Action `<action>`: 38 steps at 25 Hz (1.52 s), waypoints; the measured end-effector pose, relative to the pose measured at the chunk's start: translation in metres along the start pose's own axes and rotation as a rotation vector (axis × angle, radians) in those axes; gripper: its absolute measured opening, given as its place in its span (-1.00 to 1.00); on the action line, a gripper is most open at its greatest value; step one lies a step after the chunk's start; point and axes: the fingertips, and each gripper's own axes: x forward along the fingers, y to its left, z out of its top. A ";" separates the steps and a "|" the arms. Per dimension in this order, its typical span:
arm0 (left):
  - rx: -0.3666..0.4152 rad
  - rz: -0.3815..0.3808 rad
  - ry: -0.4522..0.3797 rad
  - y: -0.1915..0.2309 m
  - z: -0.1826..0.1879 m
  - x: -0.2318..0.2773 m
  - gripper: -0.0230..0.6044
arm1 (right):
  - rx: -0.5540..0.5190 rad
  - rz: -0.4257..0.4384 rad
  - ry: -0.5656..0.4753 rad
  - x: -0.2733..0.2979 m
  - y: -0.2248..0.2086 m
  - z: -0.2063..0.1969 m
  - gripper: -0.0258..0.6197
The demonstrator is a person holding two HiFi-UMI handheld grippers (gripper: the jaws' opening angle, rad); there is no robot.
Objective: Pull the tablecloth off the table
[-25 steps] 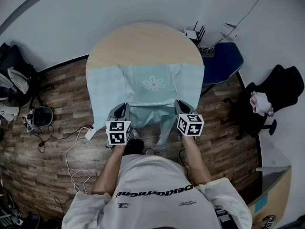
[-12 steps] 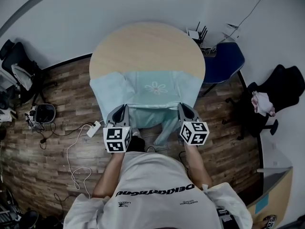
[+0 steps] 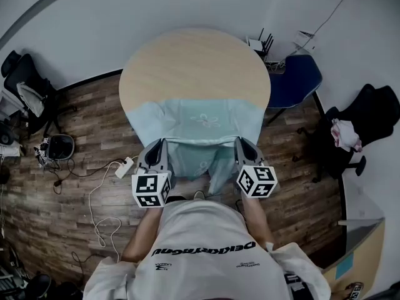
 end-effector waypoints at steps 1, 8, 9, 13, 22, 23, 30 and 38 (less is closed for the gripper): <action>-0.001 0.004 -0.008 0.000 0.002 -0.002 -0.87 | -0.004 0.001 -0.006 -0.002 0.002 0.002 -0.82; 0.006 0.003 -0.048 -0.005 0.015 -0.035 -0.87 | -0.003 -0.014 -0.046 -0.032 0.019 0.010 -0.82; 0.005 0.003 -0.051 -0.005 0.016 -0.040 -0.87 | -0.003 -0.014 -0.050 -0.037 0.022 0.011 -0.82; 0.004 -0.002 -0.056 -0.009 0.019 -0.065 -0.87 | -0.004 -0.020 -0.056 -0.058 0.035 0.011 -0.82; -0.002 0.018 -0.092 -0.020 0.022 -0.118 -0.87 | 0.001 -0.023 -0.079 -0.101 0.059 0.011 -0.82; -0.003 0.019 -0.096 -0.021 0.022 -0.122 -0.88 | 0.000 -0.022 -0.082 -0.105 0.060 0.010 -0.82; -0.003 0.007 -0.111 -0.028 0.018 -0.146 -0.88 | 0.008 -0.039 -0.093 -0.129 0.069 0.001 -0.82; -0.018 -0.005 -0.119 -0.034 0.016 -0.165 -0.87 | 0.028 -0.058 -0.096 -0.150 0.076 -0.010 -0.82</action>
